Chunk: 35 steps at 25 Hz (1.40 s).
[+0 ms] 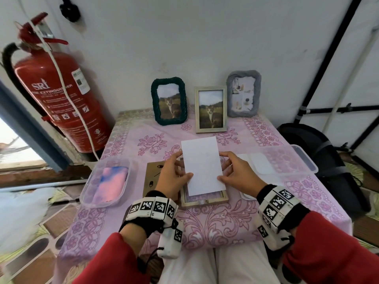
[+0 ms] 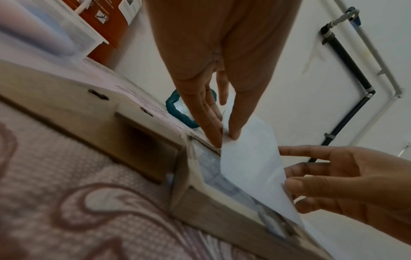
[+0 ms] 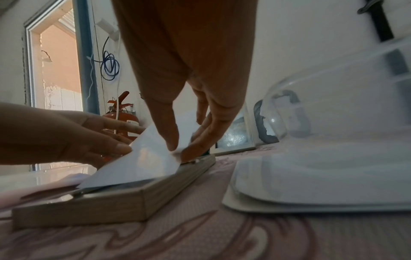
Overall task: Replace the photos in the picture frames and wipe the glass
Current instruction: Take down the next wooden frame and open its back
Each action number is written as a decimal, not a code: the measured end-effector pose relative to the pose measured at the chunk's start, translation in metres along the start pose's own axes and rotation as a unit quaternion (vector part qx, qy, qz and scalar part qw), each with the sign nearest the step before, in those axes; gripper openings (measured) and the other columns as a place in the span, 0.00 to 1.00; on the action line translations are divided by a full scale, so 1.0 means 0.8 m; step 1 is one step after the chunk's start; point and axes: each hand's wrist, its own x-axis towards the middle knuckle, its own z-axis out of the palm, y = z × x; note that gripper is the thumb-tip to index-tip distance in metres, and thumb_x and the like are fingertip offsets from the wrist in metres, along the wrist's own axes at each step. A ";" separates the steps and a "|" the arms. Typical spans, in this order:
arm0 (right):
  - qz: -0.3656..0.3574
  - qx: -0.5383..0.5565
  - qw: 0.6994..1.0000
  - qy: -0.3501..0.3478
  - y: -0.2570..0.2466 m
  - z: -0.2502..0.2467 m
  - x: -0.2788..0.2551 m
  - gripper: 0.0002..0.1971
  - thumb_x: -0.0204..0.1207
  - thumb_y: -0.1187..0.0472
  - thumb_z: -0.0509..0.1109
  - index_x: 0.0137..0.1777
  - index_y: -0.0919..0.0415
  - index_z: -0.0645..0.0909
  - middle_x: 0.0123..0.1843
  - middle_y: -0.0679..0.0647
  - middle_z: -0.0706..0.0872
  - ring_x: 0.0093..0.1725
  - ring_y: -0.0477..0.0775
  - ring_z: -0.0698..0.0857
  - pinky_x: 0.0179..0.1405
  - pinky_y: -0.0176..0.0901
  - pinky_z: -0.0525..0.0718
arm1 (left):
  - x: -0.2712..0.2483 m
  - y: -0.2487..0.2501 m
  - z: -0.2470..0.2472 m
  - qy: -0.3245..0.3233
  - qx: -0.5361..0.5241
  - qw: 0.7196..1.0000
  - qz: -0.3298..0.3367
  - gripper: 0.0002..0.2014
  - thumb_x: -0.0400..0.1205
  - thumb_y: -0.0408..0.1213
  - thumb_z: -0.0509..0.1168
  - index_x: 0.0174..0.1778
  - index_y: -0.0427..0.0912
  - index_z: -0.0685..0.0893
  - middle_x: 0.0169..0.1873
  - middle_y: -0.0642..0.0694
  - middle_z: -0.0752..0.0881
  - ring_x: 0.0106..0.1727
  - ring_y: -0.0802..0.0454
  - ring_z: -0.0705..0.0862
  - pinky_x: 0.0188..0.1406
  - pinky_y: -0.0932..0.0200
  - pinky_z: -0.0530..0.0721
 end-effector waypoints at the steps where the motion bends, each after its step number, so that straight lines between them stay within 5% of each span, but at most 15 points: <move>1: 0.003 -0.002 1.000 -0.004 0.001 0.002 0.000 0.33 0.66 0.72 0.76 0.71 0.56 0.70 0.37 0.47 0.78 0.27 0.37 0.78 0.31 0.20 0.75 | -0.001 -0.002 0.000 -0.007 0.013 1.000 0.001 0.34 0.74 0.24 0.70 0.75 0.44 0.66 0.48 0.44 0.76 0.38 0.56 0.75 0.41 0.69 0.81; 8: -0.004 -0.014 0.999 -0.042 0.007 0.006 -0.002 0.34 0.65 0.70 0.78 0.70 0.55 0.70 0.39 0.54 0.83 0.31 0.41 0.80 0.32 0.22 0.76 | -0.001 -0.016 -0.004 -0.023 0.077 0.997 -0.016 0.38 0.72 0.28 0.73 0.76 0.45 0.64 0.39 0.52 0.76 0.37 0.61 0.75 0.34 0.79 0.77; 11: -0.002 -0.020 0.998 -0.063 0.007 0.006 -0.006 0.34 0.66 0.69 0.78 0.71 0.55 0.69 0.40 0.52 0.82 0.33 0.43 0.79 0.34 0.24 0.77 | -0.005 -0.021 -0.006 -0.030 0.129 0.991 -0.017 0.38 0.71 0.33 0.76 0.75 0.44 0.65 0.49 0.48 0.80 0.49 0.54 0.79 0.52 0.65 0.81; 13: -0.001 -0.027 0.997 -0.076 0.007 0.005 -0.007 0.34 0.66 0.69 0.78 0.71 0.56 0.69 0.40 0.50 0.81 0.34 0.44 0.78 0.35 0.25 0.77 | -0.007 -0.026 -0.007 -0.023 0.186 0.982 -0.021 0.39 0.69 0.37 0.77 0.75 0.44 0.66 0.61 0.43 0.76 0.64 0.47 0.73 0.69 0.51 0.73; 15: 0.001 -0.047 0.996 -0.081 0.006 0.004 -0.007 0.34 0.66 0.67 0.78 0.71 0.56 0.69 0.44 0.52 0.79 0.36 0.46 0.77 0.39 0.30 0.77 | -0.007 -0.030 -0.009 -0.021 0.220 0.974 -0.037 0.41 0.69 0.41 0.77 0.77 0.46 0.65 0.66 0.42 0.71 0.70 0.45 0.66 0.74 0.49 0.66; 18: 0.008 -0.074 0.994 -0.085 0.005 0.006 -0.008 0.34 0.67 0.67 0.77 0.72 0.58 0.68 0.52 0.57 0.74 0.40 0.50 0.75 0.47 0.37 0.78 | -0.005 -0.035 -0.012 -0.048 0.219 0.974 -0.035 0.41 0.69 0.43 0.77 0.77 0.47 0.65 0.67 0.43 0.75 0.71 0.45 0.69 0.74 0.44 0.67; 25: 0.017 -0.101 0.988 -0.116 0.005 0.008 -0.007 0.38 0.72 0.64 0.73 0.80 0.54 0.59 0.54 0.54 0.65 0.50 0.49 0.72 0.63 0.35 0.73 | -0.003 -0.038 -0.015 -0.068 0.198 0.977 -0.033 0.45 0.70 0.42 0.76 0.81 0.49 0.58 0.69 0.41 0.74 0.73 0.42 0.69 0.75 0.43 0.67; 29: 0.012 -0.114 0.984 -0.134 0.006 0.006 -0.006 0.39 0.73 0.63 0.72 0.81 0.54 0.57 0.54 0.55 0.65 0.51 0.50 0.73 0.64 0.38 0.74 | -0.004 -0.039 -0.015 -0.080 0.251 0.964 -0.034 0.42 0.73 0.46 0.73 0.80 0.56 0.58 0.65 0.43 0.71 0.69 0.42 0.68 0.74 0.48 0.66; 35: 0.028 -0.111 0.984 -0.137 0.012 0.008 -0.003 0.36 0.73 0.63 0.72 0.80 0.58 0.61 0.56 0.54 0.65 0.47 0.51 0.76 0.59 0.35 0.76 | -0.005 -0.041 -0.015 -0.079 0.269 0.959 -0.038 0.35 0.74 0.48 0.72 0.77 0.50 0.67 0.65 0.44 0.69 0.68 0.45 0.67 0.72 0.55 0.64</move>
